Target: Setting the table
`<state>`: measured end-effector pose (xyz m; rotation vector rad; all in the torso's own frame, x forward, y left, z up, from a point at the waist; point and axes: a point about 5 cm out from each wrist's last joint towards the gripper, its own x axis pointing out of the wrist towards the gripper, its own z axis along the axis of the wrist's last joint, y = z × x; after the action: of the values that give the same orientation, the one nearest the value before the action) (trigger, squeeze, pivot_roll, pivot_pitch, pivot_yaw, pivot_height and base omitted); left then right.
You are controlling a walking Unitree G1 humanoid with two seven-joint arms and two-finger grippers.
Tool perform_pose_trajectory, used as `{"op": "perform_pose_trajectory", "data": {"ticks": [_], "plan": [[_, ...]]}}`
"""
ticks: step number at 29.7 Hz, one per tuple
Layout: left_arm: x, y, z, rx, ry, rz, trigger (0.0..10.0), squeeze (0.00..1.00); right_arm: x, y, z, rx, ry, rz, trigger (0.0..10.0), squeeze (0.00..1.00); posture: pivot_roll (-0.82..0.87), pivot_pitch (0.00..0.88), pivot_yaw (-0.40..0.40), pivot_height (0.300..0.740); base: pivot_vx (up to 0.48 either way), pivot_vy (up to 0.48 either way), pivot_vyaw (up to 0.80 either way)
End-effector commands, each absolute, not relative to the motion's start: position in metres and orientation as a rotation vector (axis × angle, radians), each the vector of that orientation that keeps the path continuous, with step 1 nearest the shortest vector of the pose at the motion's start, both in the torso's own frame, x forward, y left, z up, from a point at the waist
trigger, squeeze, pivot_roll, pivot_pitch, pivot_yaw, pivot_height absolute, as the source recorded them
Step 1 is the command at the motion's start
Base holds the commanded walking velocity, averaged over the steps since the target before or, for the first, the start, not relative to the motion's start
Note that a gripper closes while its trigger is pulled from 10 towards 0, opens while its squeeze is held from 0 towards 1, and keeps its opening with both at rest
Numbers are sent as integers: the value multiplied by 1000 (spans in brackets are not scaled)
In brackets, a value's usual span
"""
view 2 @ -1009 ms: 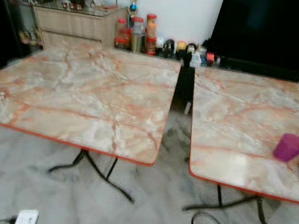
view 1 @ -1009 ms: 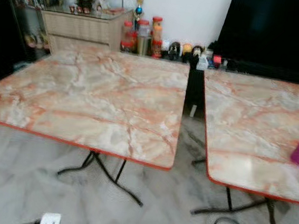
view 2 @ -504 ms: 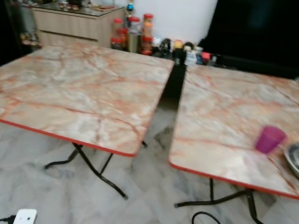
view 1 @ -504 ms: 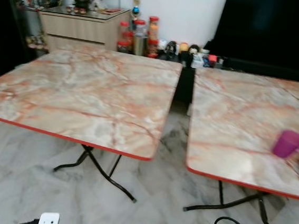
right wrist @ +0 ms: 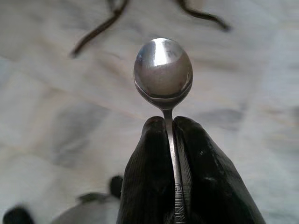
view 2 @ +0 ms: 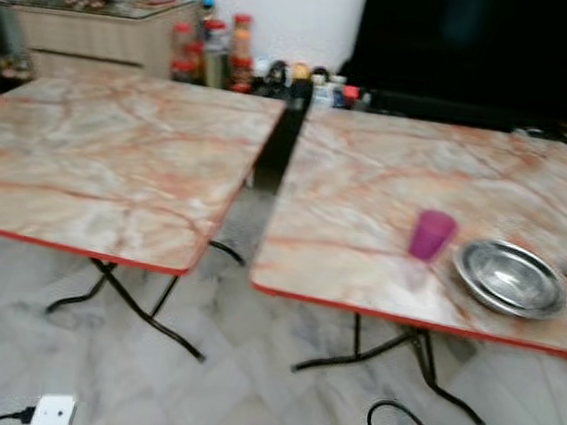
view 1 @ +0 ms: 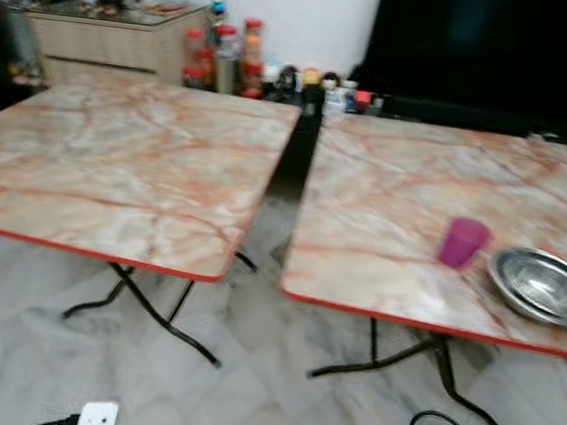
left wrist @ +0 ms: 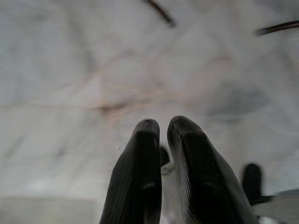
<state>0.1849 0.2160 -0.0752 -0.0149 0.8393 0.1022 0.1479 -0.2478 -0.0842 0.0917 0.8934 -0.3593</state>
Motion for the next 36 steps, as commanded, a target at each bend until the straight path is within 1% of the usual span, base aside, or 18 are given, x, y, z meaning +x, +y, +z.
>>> {"op": "perform_pose_trajectory", "data": {"ticks": [1, 7, 16, 36], "plan": [[183, 226, -74, 1, 843, 124, 10000, 0, 156, -242, -82, 106, 872, -353, 10000, 0, -26, 0, -33, 740, 0, -356, 0], [184, 226, -74, 3, 841, 121, 10000, 0, 157, -242, -82, 122, 862, -353, 10000, 0, -28, 0, -34, 740, 0, -357, 0], [183, 227, -74, -2, 842, 127, 10000, 0, 156, -242, -83, 93, 881, -338, 10000, 0, -28, 0, -39, 740, 0, -356, 0], [186, 225, -73, -1, 835, 117, 10000, 0, 150, -239, -85, 87, 887, -322, 10000, 0, -42, 2, -37, 740, 0, -353, 0]]}}
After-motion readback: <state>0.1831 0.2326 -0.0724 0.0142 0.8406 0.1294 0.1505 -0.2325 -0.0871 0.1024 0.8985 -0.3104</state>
